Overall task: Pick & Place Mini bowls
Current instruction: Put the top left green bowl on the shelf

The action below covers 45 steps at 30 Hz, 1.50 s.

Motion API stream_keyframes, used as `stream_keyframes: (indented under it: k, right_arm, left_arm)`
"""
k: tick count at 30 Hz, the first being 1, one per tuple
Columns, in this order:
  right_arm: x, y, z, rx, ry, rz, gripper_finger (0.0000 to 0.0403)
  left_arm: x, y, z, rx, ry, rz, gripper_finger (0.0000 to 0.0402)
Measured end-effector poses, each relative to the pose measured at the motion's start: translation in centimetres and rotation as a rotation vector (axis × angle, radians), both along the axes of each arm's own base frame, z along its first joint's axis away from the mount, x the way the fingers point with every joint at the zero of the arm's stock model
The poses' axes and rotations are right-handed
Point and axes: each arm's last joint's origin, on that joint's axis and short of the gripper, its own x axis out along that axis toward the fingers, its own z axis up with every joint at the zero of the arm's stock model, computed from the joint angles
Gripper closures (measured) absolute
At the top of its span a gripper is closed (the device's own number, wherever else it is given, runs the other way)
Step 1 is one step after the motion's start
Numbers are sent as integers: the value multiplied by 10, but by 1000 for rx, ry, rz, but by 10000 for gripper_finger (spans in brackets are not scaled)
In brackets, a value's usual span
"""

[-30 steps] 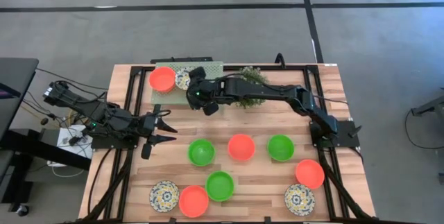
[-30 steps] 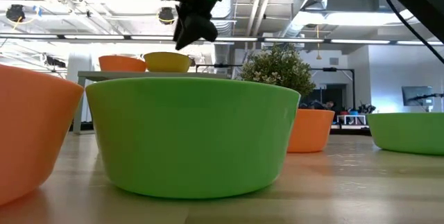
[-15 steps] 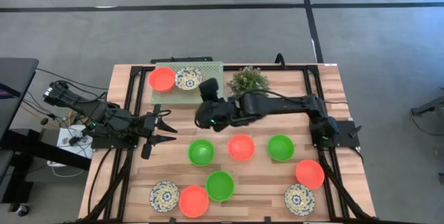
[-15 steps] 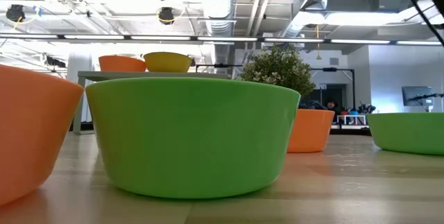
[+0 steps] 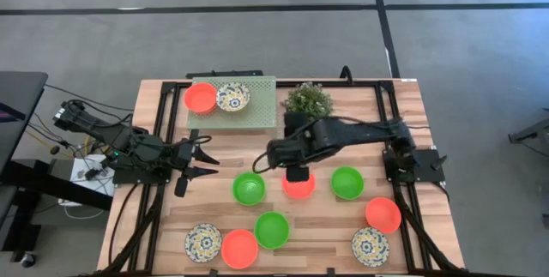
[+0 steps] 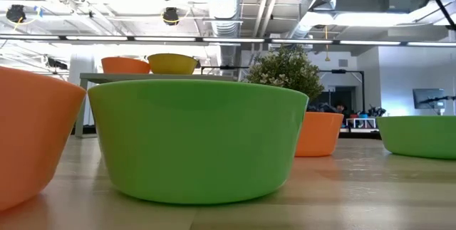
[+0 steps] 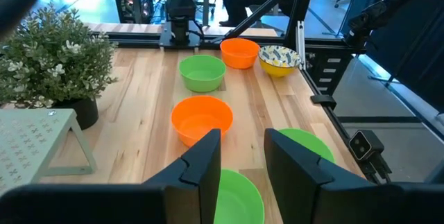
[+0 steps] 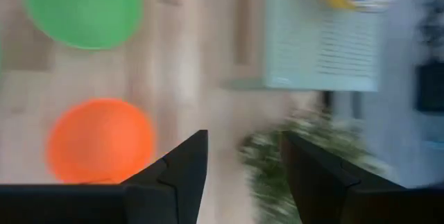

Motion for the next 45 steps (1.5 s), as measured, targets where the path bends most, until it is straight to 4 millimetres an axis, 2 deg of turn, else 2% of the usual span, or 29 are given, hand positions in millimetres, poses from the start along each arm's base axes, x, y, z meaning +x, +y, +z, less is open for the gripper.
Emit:
stream_keyframes:
  k: [4, 7, 9, 12, 14, 18, 21, 24, 27, 32, 35, 39, 45]
  right_arm:
    - [24, 17, -42, 93, 113, 117, 226]
    - [33, 30, -71, 134, 207, 214, 236]
    - [34, 34, -82, 143, 270, 221, 247]
    - [28, 35, -85, 147, 323, 148, 267]
    - [24, 34, -77, 168, 285, 117, 280]
    - [5, 28, -47, 192, 202, 94, 295]
    - [-3, 26, -42, 214, 61, 90, 299]
    - [-7, 26, -60, 278, -80, 179, 300]
    - [-11, 26, -89, 348, -201, 274, 300]
    - [-3, 21, -127, 407, -441, 314, 300]
    - [4, 19, -146, 392, -427, 387, 300]
    - [19, 22, -161, 427, -403, 431, 295]
    - [41, 26, -176, 496, -366, 493, 257]
  left_arm:
    - [0, 0, 0, 0, 1, 0, 289]
    - [0, 0, 0, -2, 3, -10, 289]
    - [0, -1, 0, -5, 5, -19, 289]
    - [0, -1, 0, -6, 6, -24, 289]
    - [0, -1, 0, -6, 5, -23, 289]
    - [-1, 0, 0, -7, 3, -23, 289]
    - [-1, -1, 0, -11, 5, -22, 289]
    - [-1, 0, 0, -13, 5, -21, 289]
    - [-1, 0, 0, -13, 5, -20, 289]
    - [-1, 0, 0, -13, 4, -20, 289]
    - [-1, 0, 0, -13, 4, -20, 289]
    - [-1, 0, 0, -13, 4, -20, 289]
    - [-1, 0, 0, -13, 3, -19, 289]
